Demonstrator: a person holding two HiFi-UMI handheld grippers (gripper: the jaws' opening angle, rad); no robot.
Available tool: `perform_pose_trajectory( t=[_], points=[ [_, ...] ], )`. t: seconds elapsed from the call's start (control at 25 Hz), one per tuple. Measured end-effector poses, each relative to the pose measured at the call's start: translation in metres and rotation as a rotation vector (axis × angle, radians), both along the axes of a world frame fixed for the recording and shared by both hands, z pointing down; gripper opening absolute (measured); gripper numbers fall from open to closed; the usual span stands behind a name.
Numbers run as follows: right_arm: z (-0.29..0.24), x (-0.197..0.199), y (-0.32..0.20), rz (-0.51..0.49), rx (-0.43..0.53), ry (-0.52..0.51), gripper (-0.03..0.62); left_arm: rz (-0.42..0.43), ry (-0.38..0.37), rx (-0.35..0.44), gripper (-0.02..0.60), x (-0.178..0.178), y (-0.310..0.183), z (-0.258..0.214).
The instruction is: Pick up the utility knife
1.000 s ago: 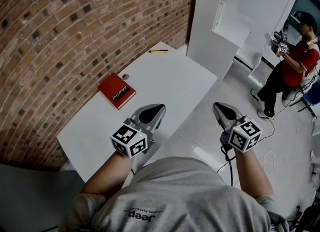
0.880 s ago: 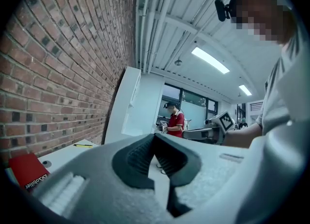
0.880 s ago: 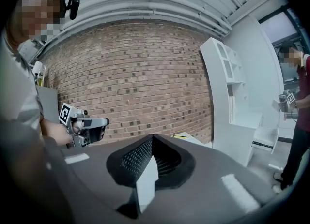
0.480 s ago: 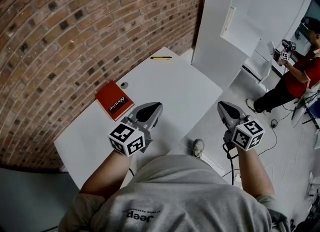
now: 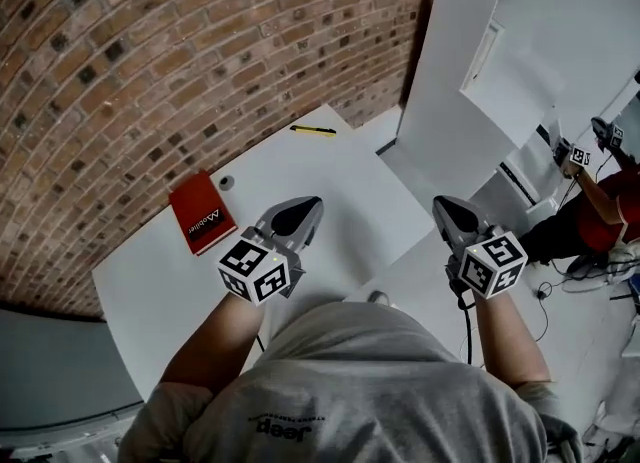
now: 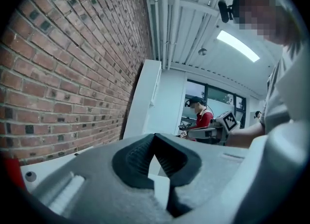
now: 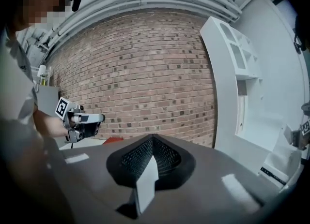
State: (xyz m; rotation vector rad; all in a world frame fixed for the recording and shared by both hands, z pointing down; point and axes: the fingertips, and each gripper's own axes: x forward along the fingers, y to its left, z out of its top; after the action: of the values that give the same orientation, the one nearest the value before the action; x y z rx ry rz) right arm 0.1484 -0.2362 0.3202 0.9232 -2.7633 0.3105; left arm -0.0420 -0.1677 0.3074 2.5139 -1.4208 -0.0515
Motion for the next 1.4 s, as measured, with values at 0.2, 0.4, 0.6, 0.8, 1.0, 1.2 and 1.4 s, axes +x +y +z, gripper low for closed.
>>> perform_pose_trajectory(
  t=[0.2, 0.4, 0.6, 0.8, 1.0, 1.2, 1.4],
  points=[
    [0.006, 0.024, -0.064, -0.053, -0.012, 0.010, 0.009, -0.068, 0.013, -0.011, -0.002, 0.030, -0.058, 0.005],
    [0.012, 0.031, -0.110, -0.065, -0.031, 0.010, 0.009, -0.094, -0.010, -0.010, -0.002, 0.035, -0.103, 0.006],
    [0.029, 0.017, -0.134, -0.051, -0.056, 0.020, 0.009, -0.096, -0.006, -0.031, -0.002, 0.016, -0.132, 0.024],
    [0.059, -0.008, -0.143, -0.027, -0.076, 0.054, 0.009, -0.068, 0.016, -0.083, -0.002, -0.013, -0.145, 0.063],
    [0.096, -0.032, -0.145, -0.028, -0.121, 0.089, 0.009, -0.065, 0.025, -0.142, -0.002, -0.039, -0.153, 0.101],
    [0.115, -0.060, -0.158, -0.083, -0.109, 0.152, 0.027, -0.072, 0.037, -0.165, -0.002, -0.057, -0.154, 0.123],
    [0.116, -0.096, -0.178, -0.182, -0.087, 0.196, 0.122, -0.094, 0.040, -0.162, -0.002, -0.078, -0.155, 0.133]
  ],
)
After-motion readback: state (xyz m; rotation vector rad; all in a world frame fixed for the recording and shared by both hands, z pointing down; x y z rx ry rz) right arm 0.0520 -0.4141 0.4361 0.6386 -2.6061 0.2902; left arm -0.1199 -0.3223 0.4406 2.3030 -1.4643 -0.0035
